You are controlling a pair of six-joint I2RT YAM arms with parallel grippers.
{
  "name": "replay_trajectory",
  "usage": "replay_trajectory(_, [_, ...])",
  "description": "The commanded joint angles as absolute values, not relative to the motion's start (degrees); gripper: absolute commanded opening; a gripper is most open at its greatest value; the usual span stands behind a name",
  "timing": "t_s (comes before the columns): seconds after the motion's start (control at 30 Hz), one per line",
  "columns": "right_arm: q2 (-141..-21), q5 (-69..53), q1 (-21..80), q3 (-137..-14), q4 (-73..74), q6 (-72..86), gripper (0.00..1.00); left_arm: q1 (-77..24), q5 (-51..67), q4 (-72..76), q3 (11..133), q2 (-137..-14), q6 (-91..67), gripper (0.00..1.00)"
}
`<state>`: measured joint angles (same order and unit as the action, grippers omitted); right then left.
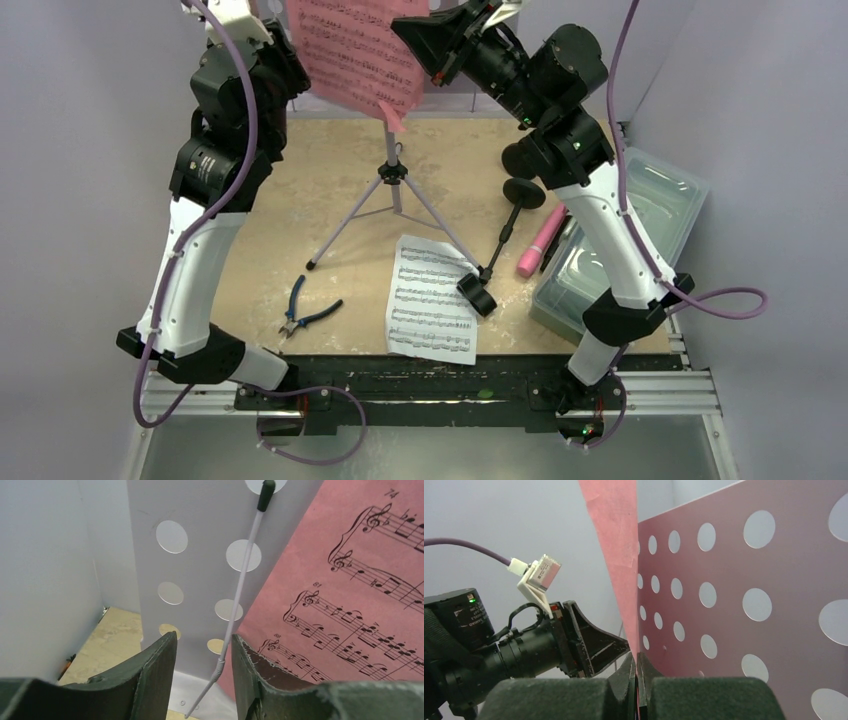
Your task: Set up the instrument practice props
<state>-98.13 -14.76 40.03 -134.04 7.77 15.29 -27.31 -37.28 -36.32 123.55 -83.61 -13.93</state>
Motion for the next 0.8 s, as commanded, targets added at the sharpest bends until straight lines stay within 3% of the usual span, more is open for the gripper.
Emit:
replay_trajectory(0.0, [-97.87,-12.76,40.16,-136.80,8.05,11.81,0.00,-26.38,-39.07,-30.58,120.63,-81.94,-11.10,0.41])
replay_trajectory(0.2, [-98.97,-12.66,40.12,-137.99,8.22,9.93,0.00,-26.13,-37.11,-28.86,119.44,-82.49,-10.84,0.37])
replay_trajectory(0.53, [-101.54,-12.53,40.20,-141.87,8.69,7.82,0.00,-25.93,-35.42,-22.69,114.11,-80.21,-8.00,0.21])
replay_trajectory(0.77, [-102.01,-12.42,40.23,-141.51,7.96,7.01,0.00,-25.68,-36.53,-22.36,112.86,-80.32,-7.34,0.22])
